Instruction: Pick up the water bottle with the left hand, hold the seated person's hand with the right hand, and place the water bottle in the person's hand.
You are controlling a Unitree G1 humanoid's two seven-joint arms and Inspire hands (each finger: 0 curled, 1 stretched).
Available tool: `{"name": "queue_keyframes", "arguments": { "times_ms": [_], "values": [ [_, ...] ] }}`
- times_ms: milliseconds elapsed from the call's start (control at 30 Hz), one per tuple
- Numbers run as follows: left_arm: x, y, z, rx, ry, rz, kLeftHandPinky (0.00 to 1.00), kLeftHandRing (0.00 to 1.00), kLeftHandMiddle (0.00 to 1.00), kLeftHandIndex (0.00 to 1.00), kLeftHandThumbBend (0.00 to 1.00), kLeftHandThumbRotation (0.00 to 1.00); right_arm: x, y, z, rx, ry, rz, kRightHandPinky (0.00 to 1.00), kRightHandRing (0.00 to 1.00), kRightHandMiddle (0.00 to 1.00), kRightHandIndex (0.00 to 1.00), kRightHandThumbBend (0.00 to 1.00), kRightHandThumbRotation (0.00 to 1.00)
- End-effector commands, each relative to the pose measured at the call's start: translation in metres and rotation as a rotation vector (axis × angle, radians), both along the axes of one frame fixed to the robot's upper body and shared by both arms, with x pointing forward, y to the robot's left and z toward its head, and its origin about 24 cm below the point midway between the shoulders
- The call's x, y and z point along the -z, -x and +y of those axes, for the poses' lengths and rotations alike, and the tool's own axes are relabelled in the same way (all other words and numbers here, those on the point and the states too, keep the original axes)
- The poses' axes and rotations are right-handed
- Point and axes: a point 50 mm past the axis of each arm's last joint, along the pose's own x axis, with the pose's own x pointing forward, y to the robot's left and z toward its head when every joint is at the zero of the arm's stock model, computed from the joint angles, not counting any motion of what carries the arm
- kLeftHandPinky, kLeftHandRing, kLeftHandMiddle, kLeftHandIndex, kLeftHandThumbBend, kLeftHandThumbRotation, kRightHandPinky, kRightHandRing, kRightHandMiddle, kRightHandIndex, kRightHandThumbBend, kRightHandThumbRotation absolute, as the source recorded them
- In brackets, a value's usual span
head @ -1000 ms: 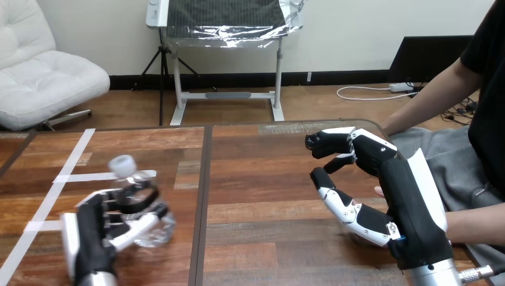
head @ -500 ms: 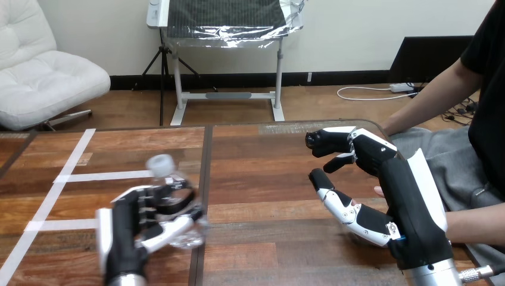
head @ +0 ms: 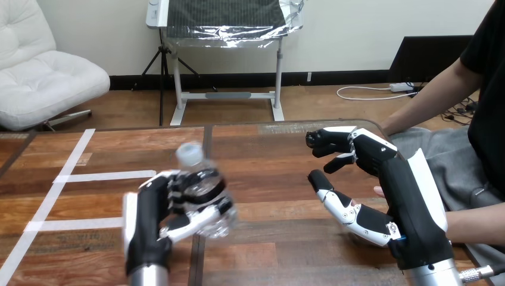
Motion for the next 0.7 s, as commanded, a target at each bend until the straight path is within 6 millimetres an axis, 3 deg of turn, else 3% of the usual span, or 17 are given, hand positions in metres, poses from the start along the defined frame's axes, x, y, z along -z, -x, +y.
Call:
{"name": "queue_keyframes", "arguments": {
  "times_ms": [0, 233, 567, 600, 667],
  "values": [
    [-0.045, -0.016, -0.011, 0.047, 0.007, -0.204, 0.34, 0.39, 0.44, 0.47, 0.69, 0.00, -0.014, -0.009, -0.004, 0.005, 0.004, -0.074, 0.50, 0.64, 0.69, 0.66, 0.46, 0.00],
    [-0.050, -0.013, -0.017, 0.066, 0.019, -0.220, 0.34, 0.39, 0.44, 0.47, 0.68, 0.00, -0.015, -0.011, -0.008, -0.010, 0.051, -0.051, 0.51, 0.66, 0.71, 0.68, 0.48, 0.00],
    [-0.055, -0.010, -0.021, 0.083, 0.032, -0.227, 0.34, 0.39, 0.44, 0.46, 0.69, 0.00, -0.022, -0.015, -0.021, -0.018, 0.202, 0.025, 0.61, 0.75, 0.79, 0.75, 0.57, 0.02],
    [-0.056, -0.009, -0.022, 0.086, 0.029, -0.230, 0.34, 0.39, 0.44, 0.46, 0.69, 0.00, -0.025, -0.016, -0.028, -0.006, 0.293, 0.055, 0.67, 0.78, 0.82, 0.78, 0.61, 0.02],
    [-0.058, -0.008, -0.023, 0.088, 0.026, -0.233, 0.34, 0.39, 0.44, 0.46, 0.69, 0.00, -0.031, -0.019, -0.039, 0.016, 0.416, 0.088, 0.68, 0.79, 0.83, 0.79, 0.63, 0.03]
  ]
}}
